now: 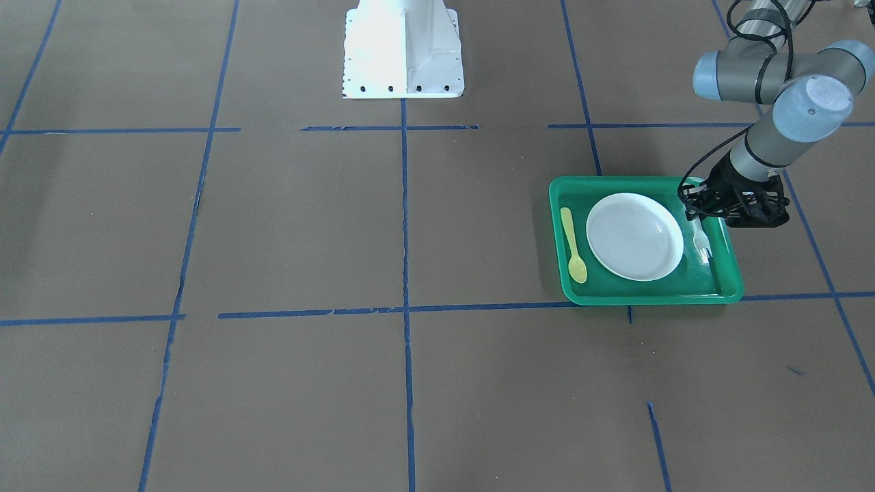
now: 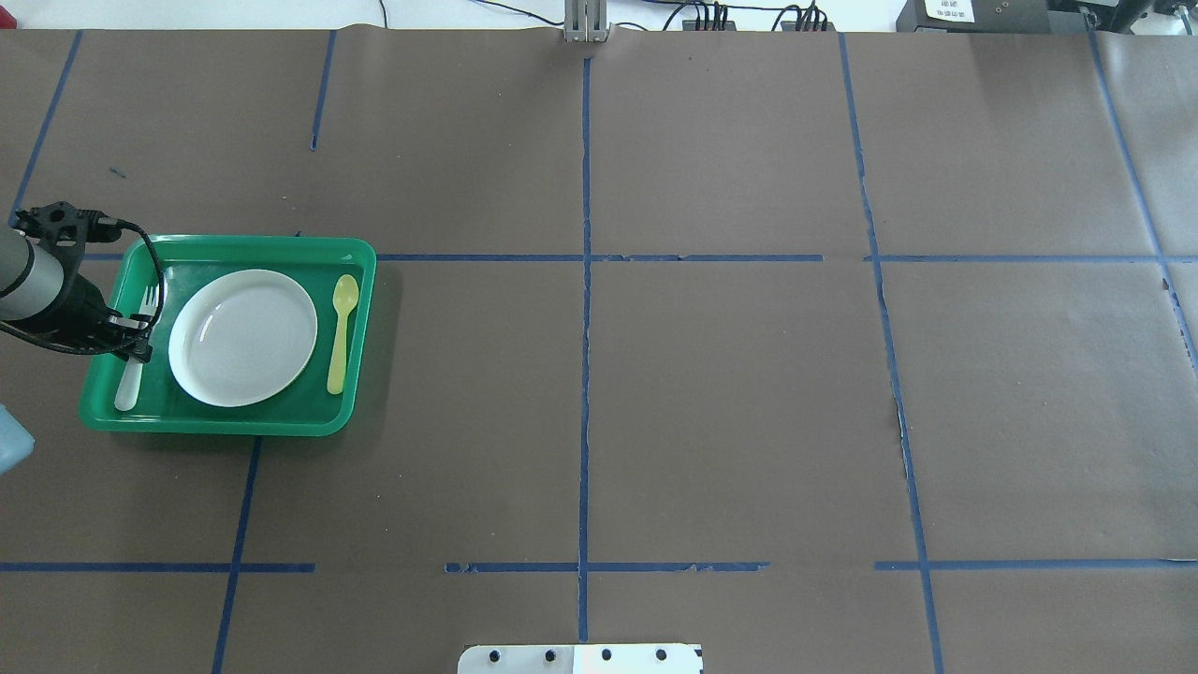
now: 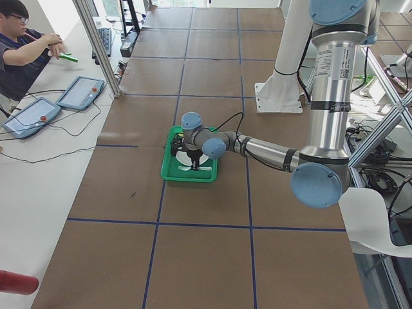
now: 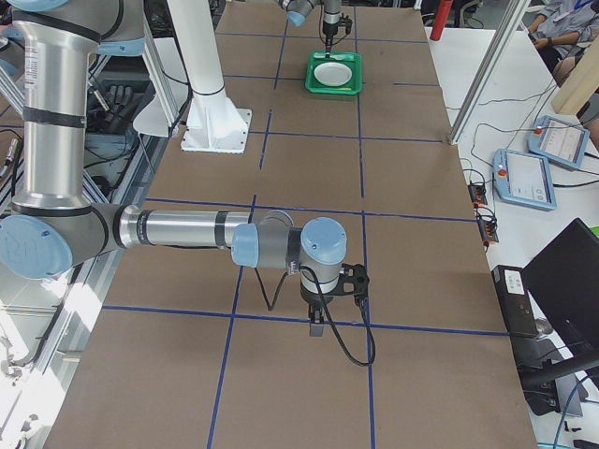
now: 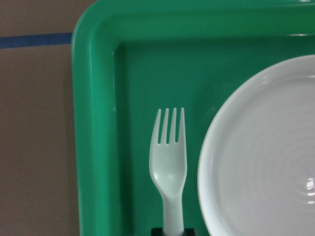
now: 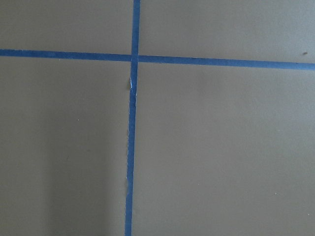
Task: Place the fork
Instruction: 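Carry the fork off the plate and lower it beside the plate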
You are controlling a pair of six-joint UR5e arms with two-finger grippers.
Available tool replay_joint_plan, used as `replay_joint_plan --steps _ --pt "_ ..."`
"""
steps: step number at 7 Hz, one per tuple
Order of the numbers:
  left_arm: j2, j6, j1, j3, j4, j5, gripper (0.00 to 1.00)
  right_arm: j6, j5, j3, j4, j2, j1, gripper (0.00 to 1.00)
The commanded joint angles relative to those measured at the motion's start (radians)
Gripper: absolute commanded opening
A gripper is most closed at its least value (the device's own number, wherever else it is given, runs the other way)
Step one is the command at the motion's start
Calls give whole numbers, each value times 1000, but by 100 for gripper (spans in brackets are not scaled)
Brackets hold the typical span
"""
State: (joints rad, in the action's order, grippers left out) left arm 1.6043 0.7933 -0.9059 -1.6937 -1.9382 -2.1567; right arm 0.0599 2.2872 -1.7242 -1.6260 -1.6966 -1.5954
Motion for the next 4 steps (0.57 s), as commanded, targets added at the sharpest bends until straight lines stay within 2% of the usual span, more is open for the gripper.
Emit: replay_joint_plan --steps 1,3,4 --pt "8 12 5 44 -43 0 0 1 0 0 0 0 0 100" --pt "8 9 5 46 -47 1 0 1 0 0 0 0 0 100" --pt "8 0 5 46 -53 0 61 1 0 0 0 0 0 100"
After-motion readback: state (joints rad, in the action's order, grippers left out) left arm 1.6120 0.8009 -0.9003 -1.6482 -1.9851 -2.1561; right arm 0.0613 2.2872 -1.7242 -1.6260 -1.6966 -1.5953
